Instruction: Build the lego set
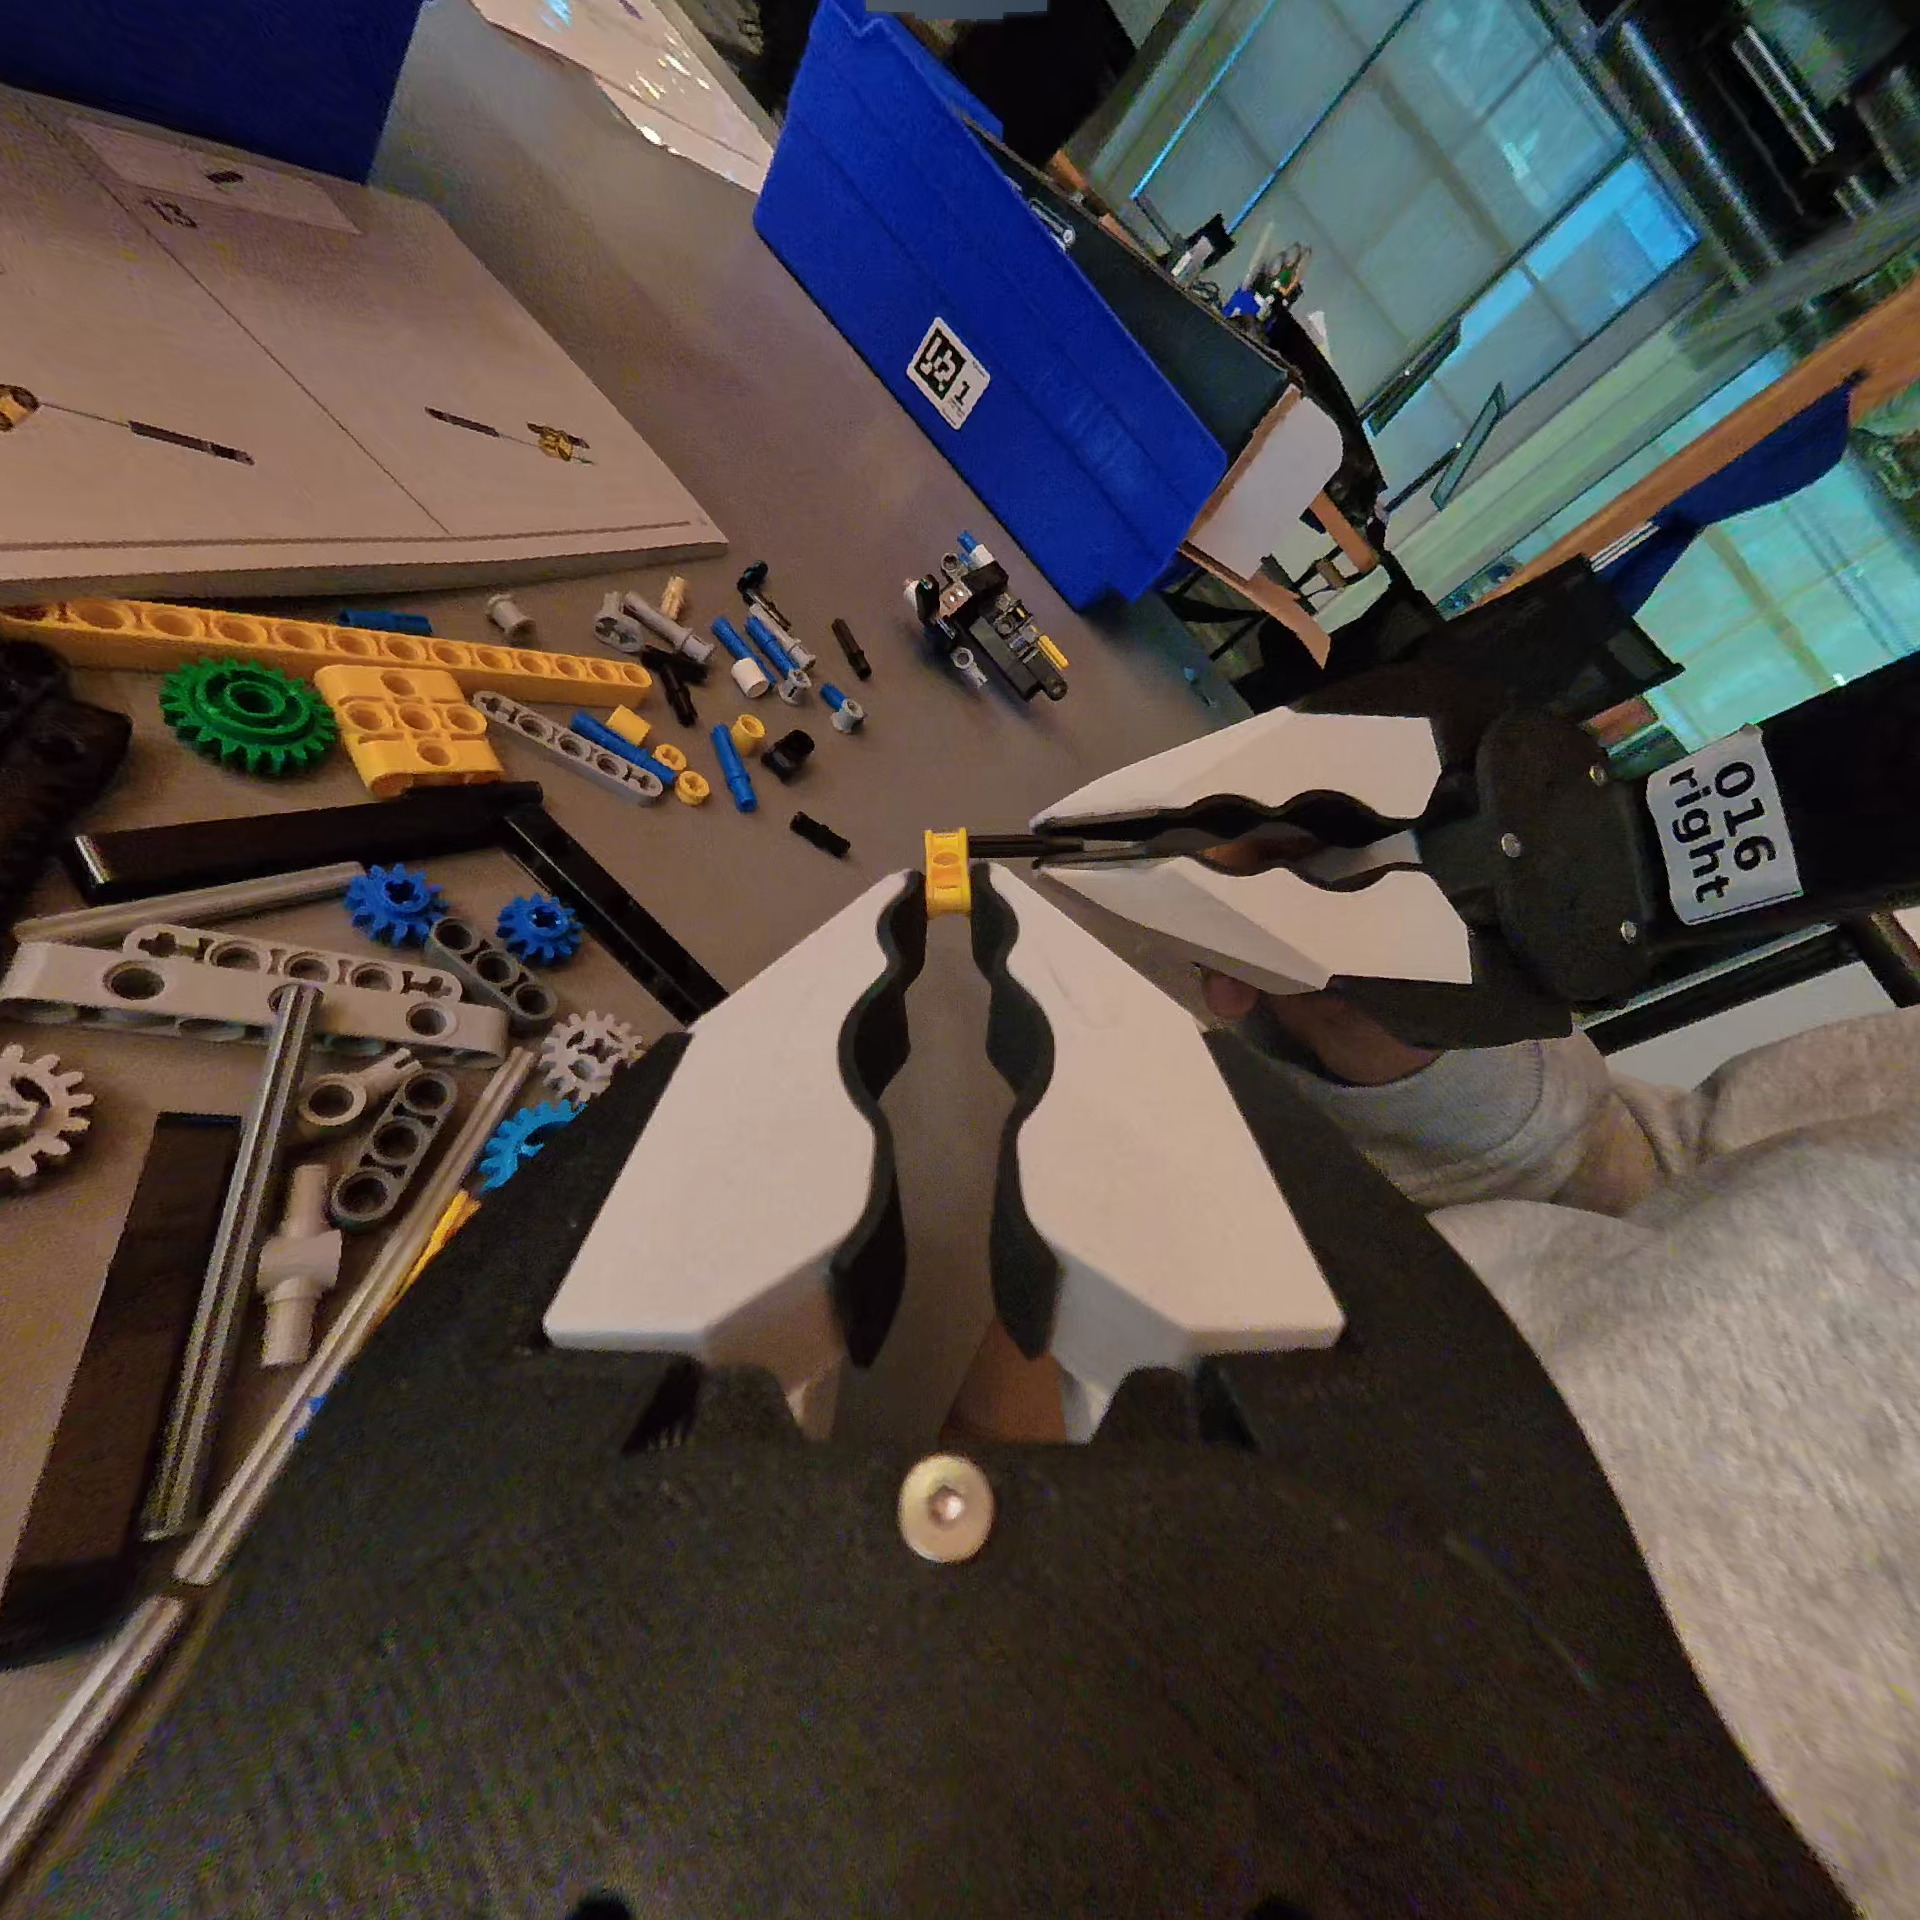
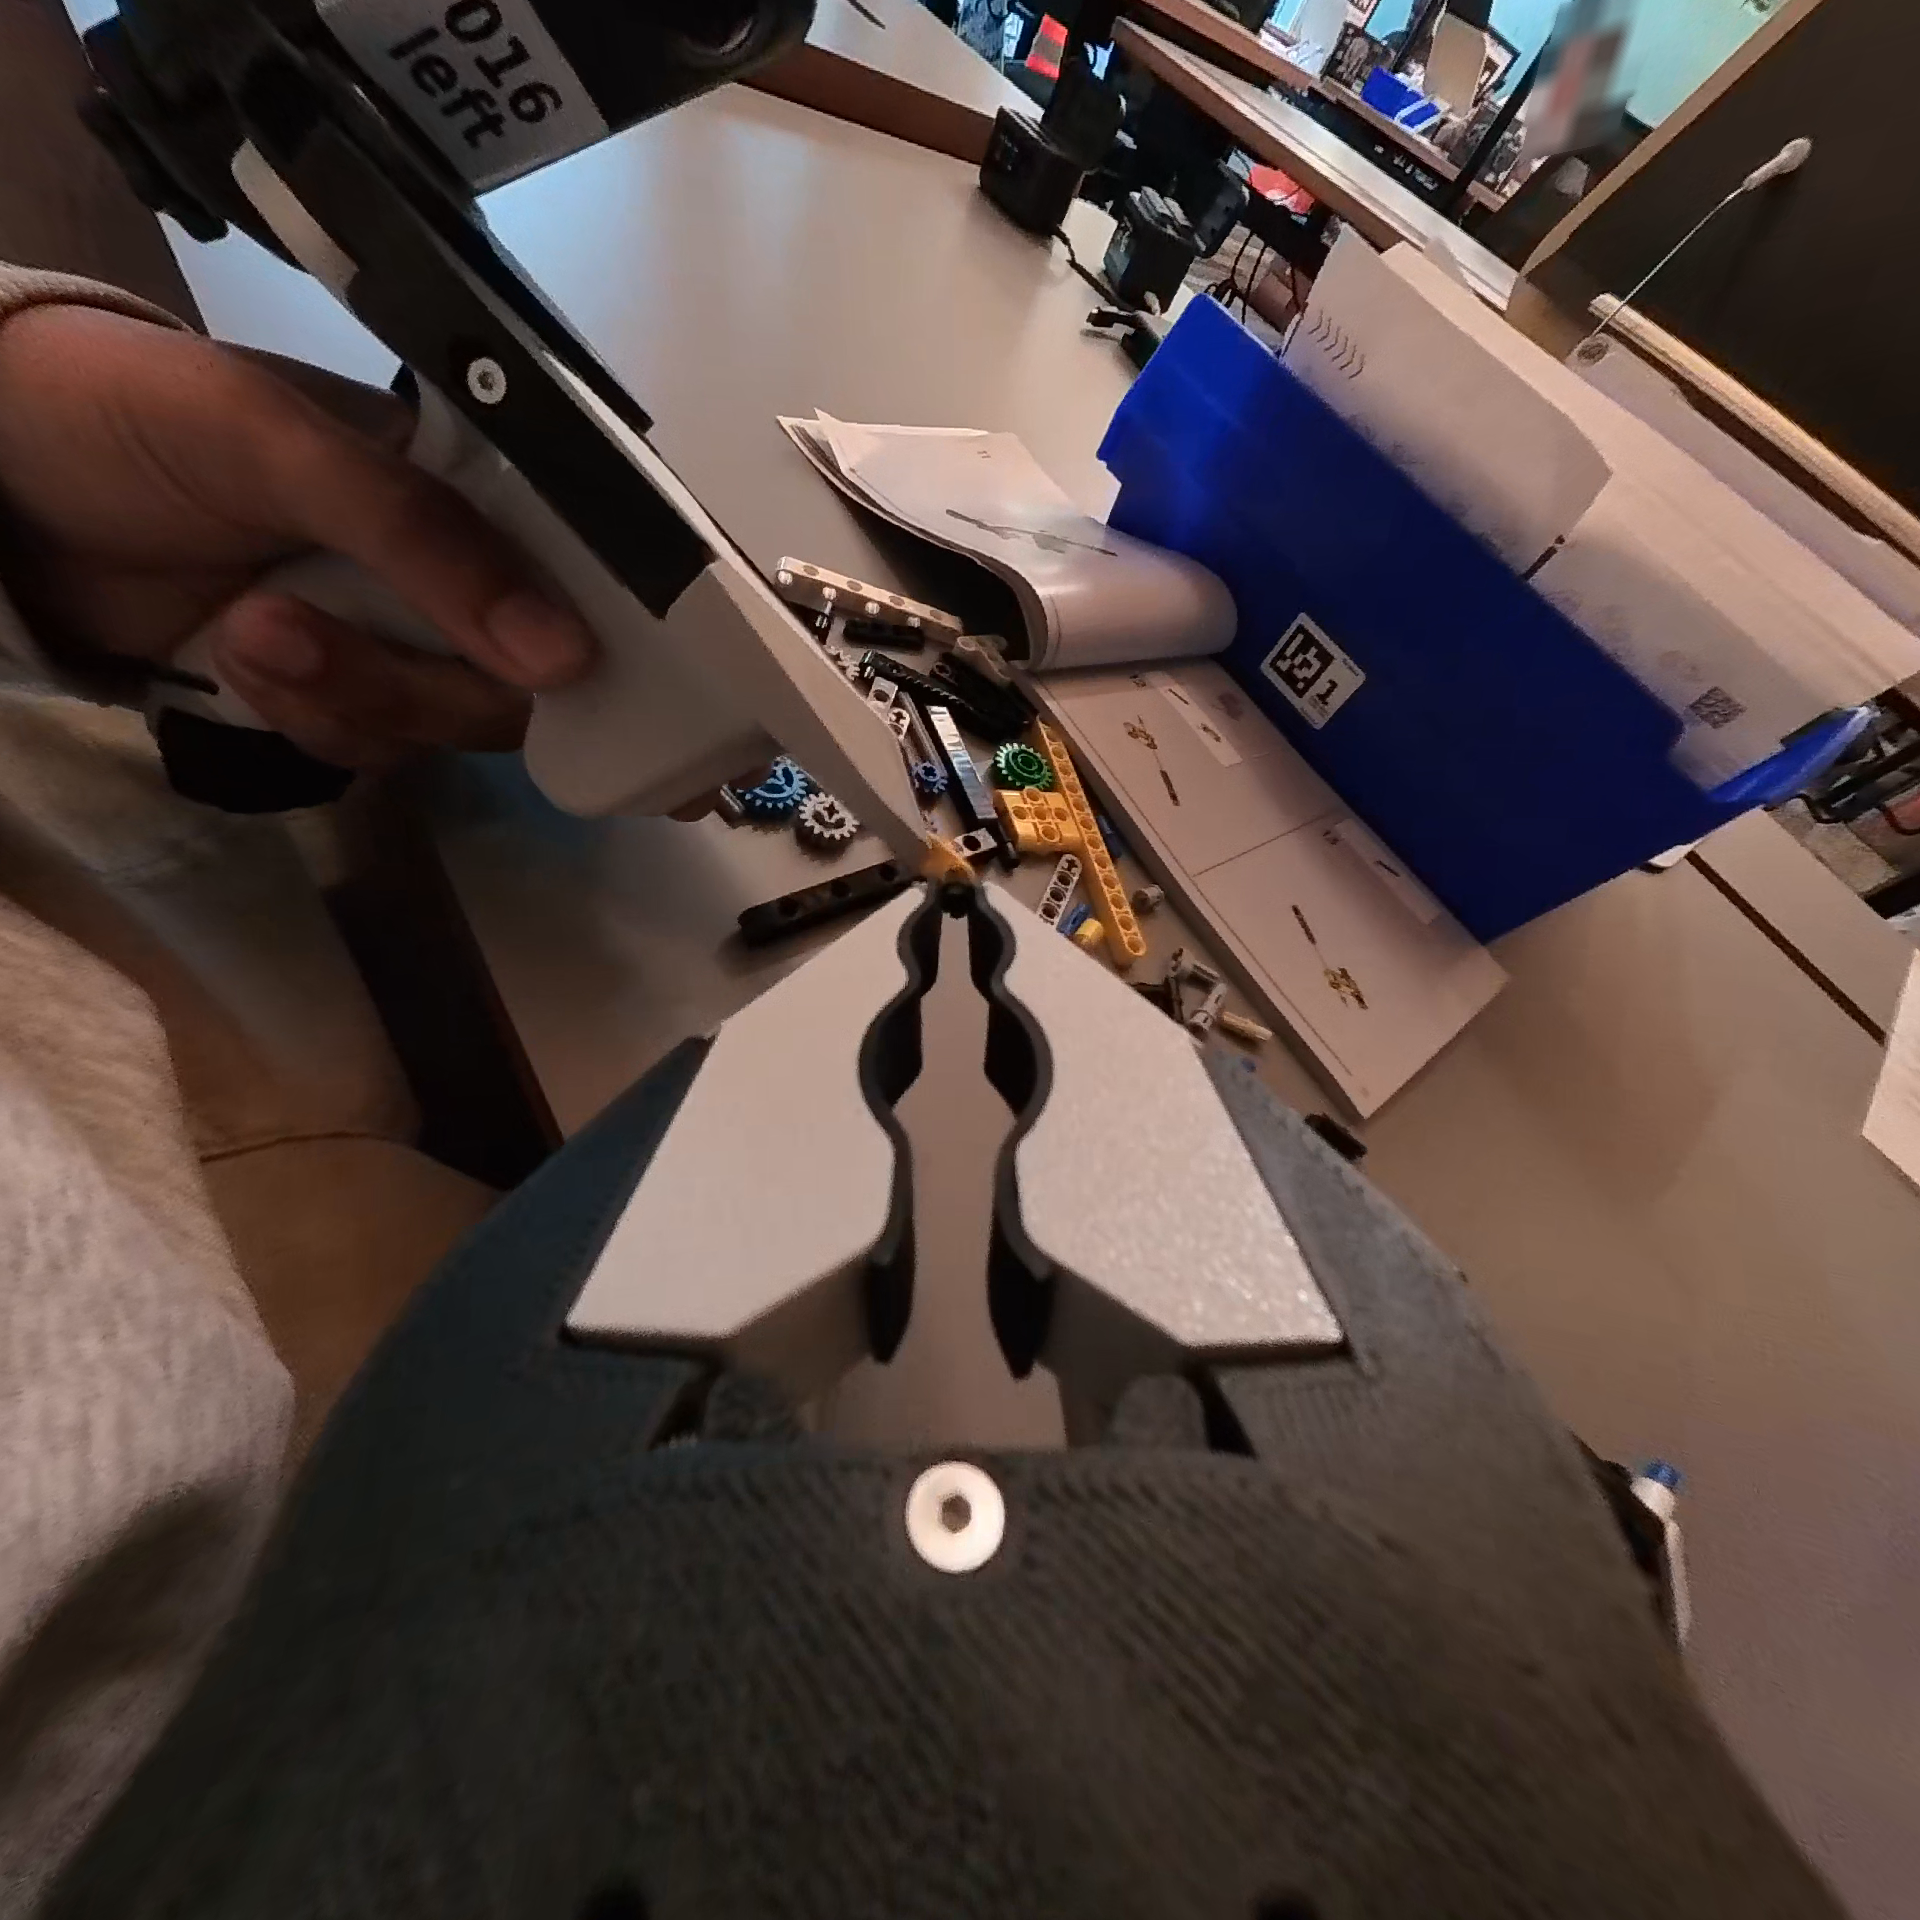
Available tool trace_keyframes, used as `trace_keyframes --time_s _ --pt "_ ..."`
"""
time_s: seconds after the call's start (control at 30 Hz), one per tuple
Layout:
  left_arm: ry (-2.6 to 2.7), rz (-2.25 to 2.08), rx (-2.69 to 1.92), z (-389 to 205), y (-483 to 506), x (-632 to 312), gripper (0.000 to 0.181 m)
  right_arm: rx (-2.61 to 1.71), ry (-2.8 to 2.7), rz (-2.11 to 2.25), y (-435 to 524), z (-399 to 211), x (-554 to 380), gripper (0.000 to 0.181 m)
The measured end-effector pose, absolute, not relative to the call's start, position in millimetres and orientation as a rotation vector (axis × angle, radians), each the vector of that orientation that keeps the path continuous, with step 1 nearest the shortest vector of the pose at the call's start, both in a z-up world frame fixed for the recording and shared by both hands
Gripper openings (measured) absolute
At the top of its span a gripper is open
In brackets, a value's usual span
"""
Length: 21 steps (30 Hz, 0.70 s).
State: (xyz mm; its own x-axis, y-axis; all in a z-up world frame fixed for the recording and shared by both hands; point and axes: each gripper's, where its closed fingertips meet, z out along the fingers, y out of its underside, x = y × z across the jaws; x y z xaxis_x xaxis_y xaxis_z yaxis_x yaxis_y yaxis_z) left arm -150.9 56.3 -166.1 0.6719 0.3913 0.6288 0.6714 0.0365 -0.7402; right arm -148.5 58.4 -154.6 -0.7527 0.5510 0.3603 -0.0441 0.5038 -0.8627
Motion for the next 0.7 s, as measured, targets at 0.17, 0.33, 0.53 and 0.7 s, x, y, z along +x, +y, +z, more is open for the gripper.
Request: trace_keyframes --time_s 0.17,0.33,0.53,0.7 --pt "-0.9 -0.268 -1.587 -166.7 56.3 -150.7 0.008 -0.43 -2.145 1.272 58.9 -155.9 -148.3 0.003" --pt "-0.875 -0.219 -1.63 -169.1 56.5 -149.4 0.008 -0.429 -2.165 1.279 59.2 -158.1 -147.5 0.003" --pt "-0.87 -0.243 -1.639 -169.7 55.8 -147.9 0.008 -0.429 -2.181 1.301 58.6 -158.9 -146.1 0.003" --pt "-0.871 -0.249 -1.652 -171.4 55.7 -147.2 0.008 -0.412 -2.196 1.301 58.8 -161.1 -145.2 0.003"
